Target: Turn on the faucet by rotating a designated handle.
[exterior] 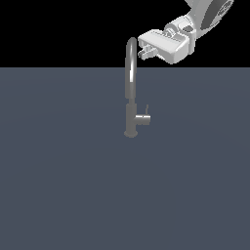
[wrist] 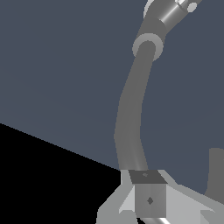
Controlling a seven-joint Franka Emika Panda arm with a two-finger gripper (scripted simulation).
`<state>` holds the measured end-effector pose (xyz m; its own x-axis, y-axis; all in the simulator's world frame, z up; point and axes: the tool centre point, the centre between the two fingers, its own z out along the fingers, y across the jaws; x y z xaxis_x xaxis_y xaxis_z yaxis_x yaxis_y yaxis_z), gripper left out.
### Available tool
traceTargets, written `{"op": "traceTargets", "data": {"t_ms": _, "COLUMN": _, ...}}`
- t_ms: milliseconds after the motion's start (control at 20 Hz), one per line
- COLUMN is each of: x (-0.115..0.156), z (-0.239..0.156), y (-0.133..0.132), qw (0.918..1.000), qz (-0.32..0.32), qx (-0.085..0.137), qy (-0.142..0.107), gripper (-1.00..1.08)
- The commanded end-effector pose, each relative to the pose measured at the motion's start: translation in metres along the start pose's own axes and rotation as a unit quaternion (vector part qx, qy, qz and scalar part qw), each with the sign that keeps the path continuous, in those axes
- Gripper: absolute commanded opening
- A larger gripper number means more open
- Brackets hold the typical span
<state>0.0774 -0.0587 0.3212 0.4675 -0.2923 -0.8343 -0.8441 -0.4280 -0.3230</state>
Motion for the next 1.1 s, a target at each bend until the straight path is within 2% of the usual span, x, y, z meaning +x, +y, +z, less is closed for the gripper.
{"op": "traceTargets", "data": {"t_ms": 0, "x": 0.021, "z": 0.0, "y": 0.0, "qw": 0.9992, "qz": 0.024, "qx": 0.024, "qy": -0.022, "gripper": -1.0}}
{"op": "traceTargets", "data": {"t_ms": 200, "x": 0.055, "z": 0.001, "y": 0.003, "qw": 0.9944, "qz": 0.063, "qx": 0.063, "qy": -0.056, "gripper": -1.0}}
{"op": "traceTargets", "data": {"t_ms": 450, "x": 0.096, "z": 0.007, "y": 0.009, "qw": 0.9829, "qz": 0.111, "qx": 0.111, "qy": -0.097, "gripper": -1.0}}
{"op": "traceTargets", "data": {"t_ms": 800, "x": 0.149, "z": 0.023, "y": 0.023, "qw": 0.9573, "qz": 0.175, "qx": 0.174, "qy": -0.151, "gripper": -1.0}}
{"op": "traceTargets", "data": {"t_ms": 1050, "x": 0.176, "z": 0.035, "y": 0.031, "qw": 0.9398, "qz": 0.208, "qx": 0.205, "qy": -0.178, "gripper": -1.0}}
